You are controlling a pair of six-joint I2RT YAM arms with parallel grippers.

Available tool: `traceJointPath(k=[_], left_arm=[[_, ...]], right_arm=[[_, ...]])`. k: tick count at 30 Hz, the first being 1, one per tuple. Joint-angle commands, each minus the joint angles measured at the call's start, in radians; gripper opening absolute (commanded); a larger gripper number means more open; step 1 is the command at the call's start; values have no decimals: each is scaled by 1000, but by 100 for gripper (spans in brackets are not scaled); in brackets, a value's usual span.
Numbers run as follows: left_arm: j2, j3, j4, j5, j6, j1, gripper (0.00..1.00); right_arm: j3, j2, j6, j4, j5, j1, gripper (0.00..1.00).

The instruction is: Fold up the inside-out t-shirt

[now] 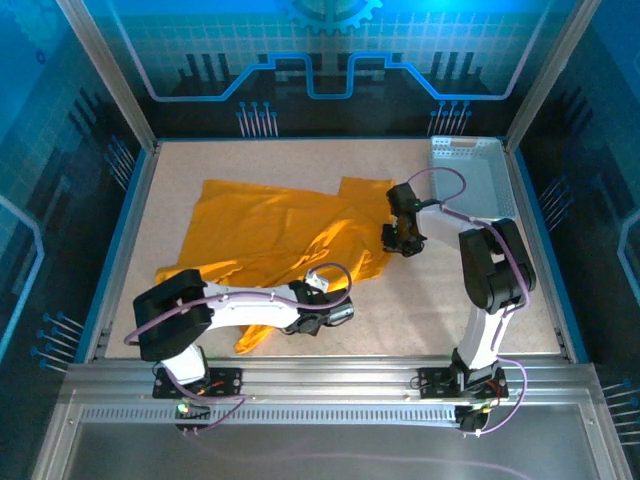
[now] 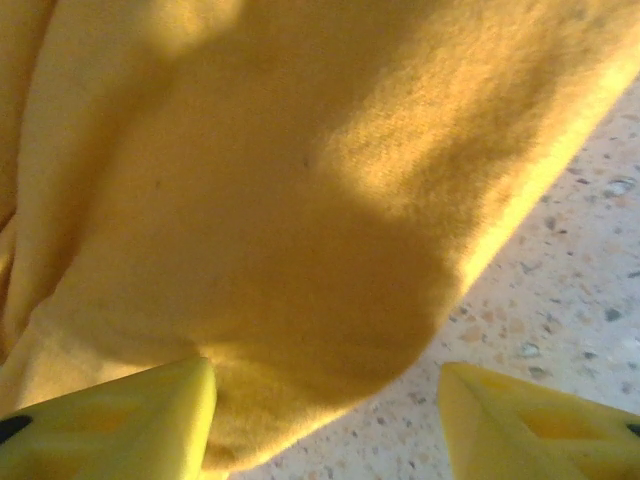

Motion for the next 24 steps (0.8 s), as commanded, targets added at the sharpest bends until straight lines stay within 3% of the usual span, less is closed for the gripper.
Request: traceJointPath(k=[1, 5, 11, 21, 24], left_arm=[[22, -7, 13, -27, 18, 27, 55], [12, -29, 34, -29, 21, 42, 36], [-77, -57, 25, -38, 43, 72, 1], [-524, -122, 64, 184, 136, 82, 0], [-610, -171, 104, 290, 141, 190, 0]], right_arm=[[4, 17, 11, 49, -33, -4, 17], [-9, 0, 15, 64, -35, -15, 8], [-53, -107, 9, 56, -6, -29, 4], [-106, -409, -43, -32, 42, -79, 0], [-61, -462, -63, -61, 23, -69, 0]])
